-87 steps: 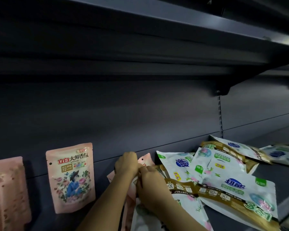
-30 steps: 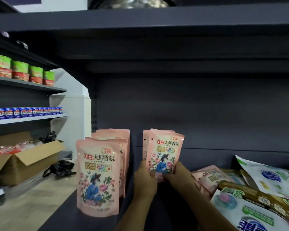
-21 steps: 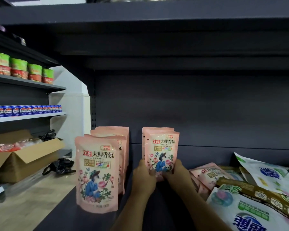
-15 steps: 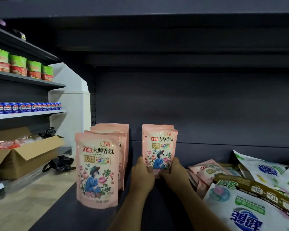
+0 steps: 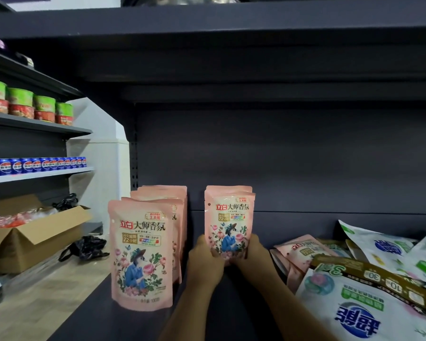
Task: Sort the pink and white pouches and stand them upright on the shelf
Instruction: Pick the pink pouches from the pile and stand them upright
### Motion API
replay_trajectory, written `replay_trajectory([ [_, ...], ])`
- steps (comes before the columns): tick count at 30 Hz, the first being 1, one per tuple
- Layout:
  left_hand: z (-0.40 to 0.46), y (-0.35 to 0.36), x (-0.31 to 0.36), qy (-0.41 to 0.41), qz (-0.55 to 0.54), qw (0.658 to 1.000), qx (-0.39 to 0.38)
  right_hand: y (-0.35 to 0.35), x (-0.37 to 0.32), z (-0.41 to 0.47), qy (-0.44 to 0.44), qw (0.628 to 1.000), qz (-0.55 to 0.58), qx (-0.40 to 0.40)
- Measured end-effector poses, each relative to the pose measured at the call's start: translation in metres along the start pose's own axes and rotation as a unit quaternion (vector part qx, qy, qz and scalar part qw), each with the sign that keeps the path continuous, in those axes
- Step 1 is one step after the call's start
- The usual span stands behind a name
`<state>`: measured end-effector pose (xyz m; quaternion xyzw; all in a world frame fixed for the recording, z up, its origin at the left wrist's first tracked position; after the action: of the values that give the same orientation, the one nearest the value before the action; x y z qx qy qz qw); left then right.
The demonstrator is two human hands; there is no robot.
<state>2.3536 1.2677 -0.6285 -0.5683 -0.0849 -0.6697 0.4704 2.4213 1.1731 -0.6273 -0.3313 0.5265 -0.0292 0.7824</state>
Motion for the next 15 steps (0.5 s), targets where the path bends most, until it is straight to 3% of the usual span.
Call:
replay_trajectory([
  [6,-0.005,0.000,0.004,0.008,-0.016,1.000,0.007,0.002,-0.001,0.003,0.006,1.000,0.017,-0.005],
  [11,-0.023,-0.011,0.029,0.122,0.063,0.973,0.186,-0.021,-0.015,-0.006,0.014,0.999,0.001,0.039],
  [13,-0.027,-0.011,0.039,0.177,0.074,0.963,0.190,-0.036,-0.019,-0.014,0.004,0.998,-0.033,0.051],
  [15,-0.031,-0.005,0.049,0.215,0.082,0.963,0.137,-0.051,-0.019,-0.023,-0.011,0.996,-0.061,0.070],
])
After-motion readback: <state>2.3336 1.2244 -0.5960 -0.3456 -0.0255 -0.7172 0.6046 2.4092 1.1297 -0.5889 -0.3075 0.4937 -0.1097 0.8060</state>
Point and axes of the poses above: each hand's wrist, its own z-axis towards the middle knuckle, its own y-axis out of the palm, x = y × z, the point moved 1 cm from there along z, towards the middle knuckle, and after that the axes turned 5 degrees about -x, right-handed, at the moved point
